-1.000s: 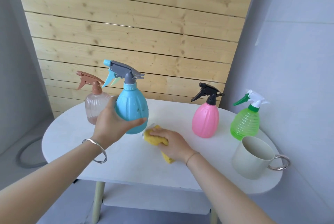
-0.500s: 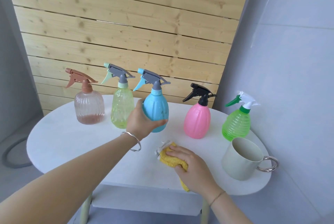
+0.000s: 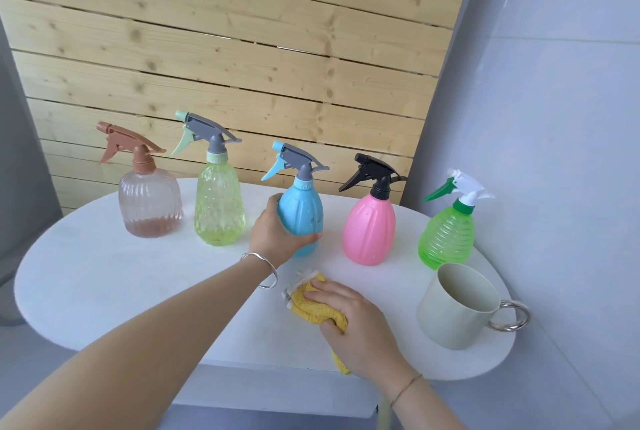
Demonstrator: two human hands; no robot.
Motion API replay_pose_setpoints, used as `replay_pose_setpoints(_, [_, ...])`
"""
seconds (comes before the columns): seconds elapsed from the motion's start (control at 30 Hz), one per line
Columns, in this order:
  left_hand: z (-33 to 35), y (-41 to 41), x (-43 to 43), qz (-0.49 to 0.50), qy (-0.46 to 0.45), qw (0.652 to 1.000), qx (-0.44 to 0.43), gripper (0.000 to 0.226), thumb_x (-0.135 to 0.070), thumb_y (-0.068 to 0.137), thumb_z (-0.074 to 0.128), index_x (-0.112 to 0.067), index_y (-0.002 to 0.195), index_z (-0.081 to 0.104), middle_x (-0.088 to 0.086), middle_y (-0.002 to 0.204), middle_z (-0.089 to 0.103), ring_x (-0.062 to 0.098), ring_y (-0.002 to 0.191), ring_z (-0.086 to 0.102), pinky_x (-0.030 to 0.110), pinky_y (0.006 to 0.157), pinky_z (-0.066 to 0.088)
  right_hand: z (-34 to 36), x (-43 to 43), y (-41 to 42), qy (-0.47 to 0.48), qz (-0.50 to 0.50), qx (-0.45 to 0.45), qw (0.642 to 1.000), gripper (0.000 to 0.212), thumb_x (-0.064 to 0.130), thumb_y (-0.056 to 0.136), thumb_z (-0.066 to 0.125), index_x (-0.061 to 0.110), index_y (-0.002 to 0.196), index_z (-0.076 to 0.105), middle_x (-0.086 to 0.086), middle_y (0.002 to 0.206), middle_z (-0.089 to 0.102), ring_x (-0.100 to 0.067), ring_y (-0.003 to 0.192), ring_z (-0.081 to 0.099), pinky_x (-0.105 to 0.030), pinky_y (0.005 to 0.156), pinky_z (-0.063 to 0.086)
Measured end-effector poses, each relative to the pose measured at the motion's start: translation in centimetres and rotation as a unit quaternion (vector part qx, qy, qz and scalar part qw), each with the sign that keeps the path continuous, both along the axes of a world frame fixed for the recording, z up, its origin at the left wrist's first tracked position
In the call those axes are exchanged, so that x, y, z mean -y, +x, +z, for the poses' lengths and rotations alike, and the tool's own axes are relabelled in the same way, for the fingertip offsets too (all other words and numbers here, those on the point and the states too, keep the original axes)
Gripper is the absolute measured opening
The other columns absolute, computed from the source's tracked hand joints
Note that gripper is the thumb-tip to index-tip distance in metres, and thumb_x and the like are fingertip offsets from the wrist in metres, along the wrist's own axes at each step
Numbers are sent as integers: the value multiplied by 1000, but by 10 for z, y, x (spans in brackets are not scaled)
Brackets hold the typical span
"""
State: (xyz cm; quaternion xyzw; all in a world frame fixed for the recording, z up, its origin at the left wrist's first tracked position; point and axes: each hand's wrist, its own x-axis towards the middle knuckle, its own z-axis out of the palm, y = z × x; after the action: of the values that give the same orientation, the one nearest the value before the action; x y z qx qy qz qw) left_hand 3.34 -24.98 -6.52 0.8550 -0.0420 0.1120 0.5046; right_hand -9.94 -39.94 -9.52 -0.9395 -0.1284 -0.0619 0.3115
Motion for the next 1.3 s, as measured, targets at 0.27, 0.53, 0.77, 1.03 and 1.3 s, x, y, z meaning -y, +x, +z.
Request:
replay_pose_setpoints(0.27, [14,-28,-41,117,-80,971,194,49,-36,83,72,-6,110,45,2,103,46,17,91,46,30,81,42,4,-1,-2,-23,-2,2,1000,53,33,75,42,45,124,57,46,129,29,21,124,28,4,99,15])
replay_pose_setpoints(0.53, [27,2,-112,102,-53,991,76,96,-32,72,83,-6,144,24,11,141,36,25,132,36,41,111,32,7,-56,5,-40,27,6,999,44,30,89,53,43,131,51,37,137,28,17,128,25,6,96,9])
replay_pose_setpoints(0.77, [12,17,-121,29,-29,999,-24,77,-36,73,82,-13,135,41,-3,115,51,21,116,51,28,86,39,3,-107,24,-60,11,17,998,48,20,95,44,33,141,41,19,152,27,-3,142,22,-15,110,20])
replay_pose_setpoints(1.03, [14,-7,-167,76,-22,997,19,86,-56,63,82,-22,134,46,-6,123,60,17,117,55,40,97,47,-5,-153,78,-83,-64,44,994,48,15,97,37,14,145,32,0,155,26,-16,146,13,-25,116,13])
replay_pose_setpoints(1.3, [48,-43,-213,65,-31,997,28,79,-57,58,82,-32,126,51,-14,112,64,9,99,62,38,84,54,-1,-173,144,-101,-168,11,981,51,7,96,32,3,146,24,-13,157,17,-25,146,10,-30,118,10])
